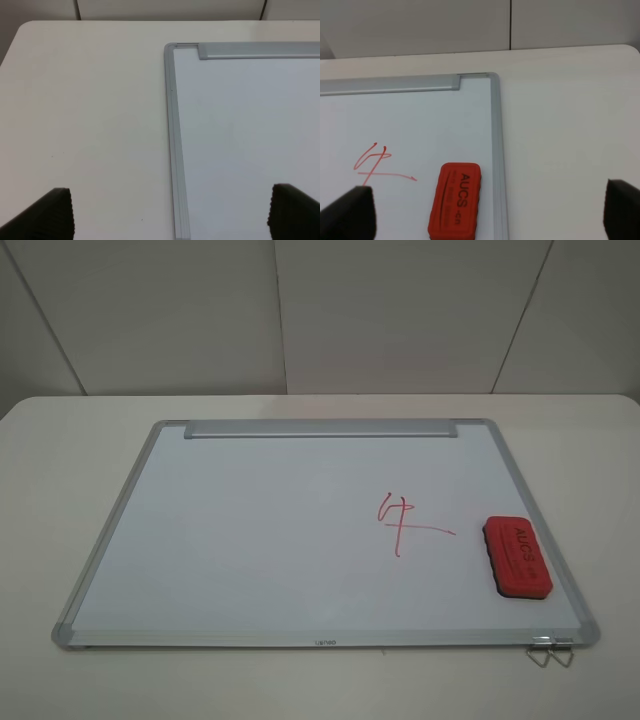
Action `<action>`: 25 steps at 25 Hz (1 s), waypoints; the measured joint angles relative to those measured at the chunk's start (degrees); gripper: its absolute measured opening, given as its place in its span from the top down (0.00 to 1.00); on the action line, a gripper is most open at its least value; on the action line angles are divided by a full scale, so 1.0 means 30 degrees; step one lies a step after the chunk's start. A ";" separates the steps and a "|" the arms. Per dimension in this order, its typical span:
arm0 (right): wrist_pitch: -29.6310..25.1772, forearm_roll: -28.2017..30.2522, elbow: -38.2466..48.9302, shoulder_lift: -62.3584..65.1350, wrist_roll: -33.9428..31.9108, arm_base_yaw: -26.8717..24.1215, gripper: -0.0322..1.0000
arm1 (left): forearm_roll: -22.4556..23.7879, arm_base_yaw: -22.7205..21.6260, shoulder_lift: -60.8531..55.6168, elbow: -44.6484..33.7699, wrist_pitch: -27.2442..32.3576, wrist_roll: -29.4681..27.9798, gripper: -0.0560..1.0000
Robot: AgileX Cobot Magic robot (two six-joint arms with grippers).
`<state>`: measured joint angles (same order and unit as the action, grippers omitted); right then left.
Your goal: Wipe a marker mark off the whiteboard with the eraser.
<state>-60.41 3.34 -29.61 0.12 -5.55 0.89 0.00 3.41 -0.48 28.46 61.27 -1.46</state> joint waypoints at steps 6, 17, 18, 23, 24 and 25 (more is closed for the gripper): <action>0.0000 0.0000 0.0000 0.0000 0.0000 0.0000 0.18 | 0.0000 0.0000 0.0000 0.0000 0.0000 0.0000 0.21; 0.0000 0.0000 0.0000 0.0000 0.0017 0.0000 0.18 | 0.0000 0.0000 0.0000 0.0000 0.0000 0.0000 0.21; 0.0000 0.0000 0.0000 0.0000 0.0017 0.0000 0.18 | 0.0000 0.0000 0.0000 0.0000 0.0000 0.0000 0.21; 0.0000 0.0000 0.0000 0.0000 0.0017 0.0000 0.18 | 0.0000 0.0000 0.0000 0.0000 0.0000 0.0000 0.21; 0.0000 0.0000 0.0000 0.0000 0.0017 0.0000 0.18 | 0.0000 0.0000 0.0000 0.0000 0.0000 0.0000 0.21; 0.0000 0.0000 0.0000 0.0000 0.0017 0.0000 0.18 | 0.0000 0.0000 0.0000 0.0000 0.0000 0.0000 0.21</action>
<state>-60.41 3.34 -29.61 0.12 -5.50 0.89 0.00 3.41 -0.48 28.46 61.27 -1.46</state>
